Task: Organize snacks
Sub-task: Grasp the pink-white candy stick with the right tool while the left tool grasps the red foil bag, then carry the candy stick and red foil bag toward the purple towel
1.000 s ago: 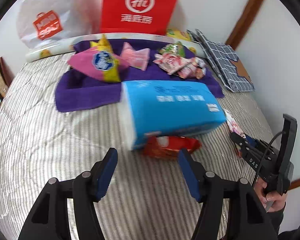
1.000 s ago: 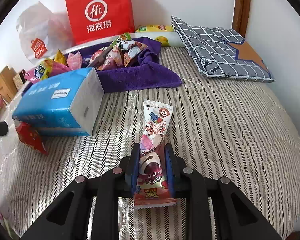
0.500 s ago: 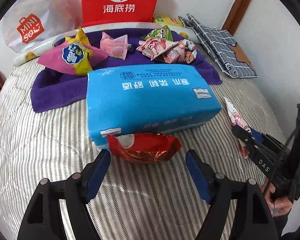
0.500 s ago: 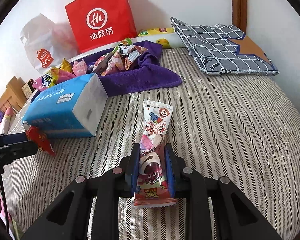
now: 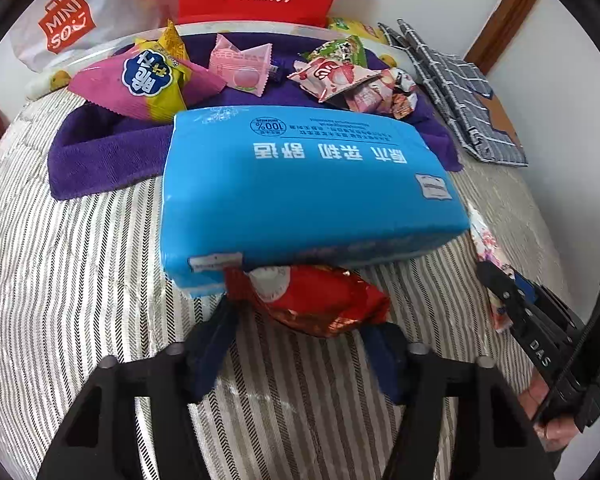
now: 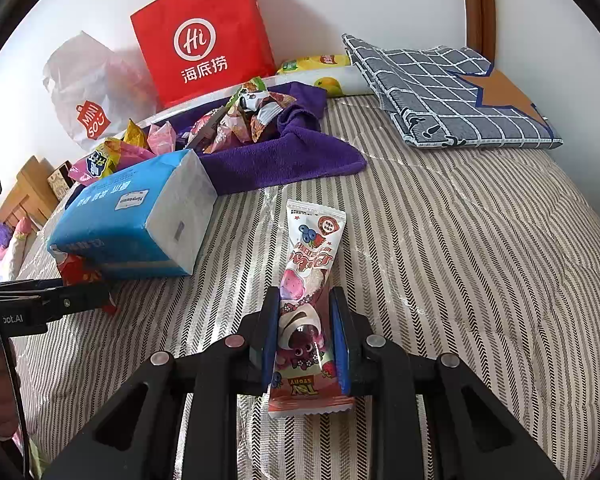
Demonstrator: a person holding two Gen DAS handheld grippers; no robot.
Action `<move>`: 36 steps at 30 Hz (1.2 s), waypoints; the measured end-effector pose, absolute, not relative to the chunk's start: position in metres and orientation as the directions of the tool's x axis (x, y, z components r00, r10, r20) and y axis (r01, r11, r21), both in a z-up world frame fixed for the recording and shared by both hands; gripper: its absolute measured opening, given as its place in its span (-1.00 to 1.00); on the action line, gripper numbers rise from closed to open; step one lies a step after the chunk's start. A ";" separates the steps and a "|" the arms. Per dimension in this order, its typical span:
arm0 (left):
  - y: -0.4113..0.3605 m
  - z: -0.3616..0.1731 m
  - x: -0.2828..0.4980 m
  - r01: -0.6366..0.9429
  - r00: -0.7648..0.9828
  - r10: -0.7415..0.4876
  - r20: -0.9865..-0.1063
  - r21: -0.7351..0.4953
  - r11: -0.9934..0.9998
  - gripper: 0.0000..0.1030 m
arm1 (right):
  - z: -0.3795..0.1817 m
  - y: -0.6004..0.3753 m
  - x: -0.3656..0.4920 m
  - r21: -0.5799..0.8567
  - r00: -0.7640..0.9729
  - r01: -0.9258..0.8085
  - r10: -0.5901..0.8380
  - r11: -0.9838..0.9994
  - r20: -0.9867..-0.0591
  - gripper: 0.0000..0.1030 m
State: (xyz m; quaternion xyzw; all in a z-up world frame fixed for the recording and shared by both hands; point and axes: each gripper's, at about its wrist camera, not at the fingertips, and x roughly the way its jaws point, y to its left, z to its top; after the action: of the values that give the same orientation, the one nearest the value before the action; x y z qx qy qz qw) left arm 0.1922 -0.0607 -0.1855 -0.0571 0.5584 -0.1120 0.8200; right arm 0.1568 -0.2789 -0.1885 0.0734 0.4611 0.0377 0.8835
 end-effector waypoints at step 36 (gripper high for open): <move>0.020 -0.134 0.145 0.161 0.459 -0.366 -0.810 -0.330 0.930 -0.25 | -0.126 -0.212 0.113 0.121 0.609 -0.053 0.128 0.991 -0.783 -0.56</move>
State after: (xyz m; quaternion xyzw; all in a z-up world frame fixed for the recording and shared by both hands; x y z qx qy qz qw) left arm 0.1447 0.0197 -0.1343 -0.1033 0.4965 -0.1557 0.8477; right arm 0.1129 -0.2125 -0.1257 0.0427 0.4391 0.0506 0.8960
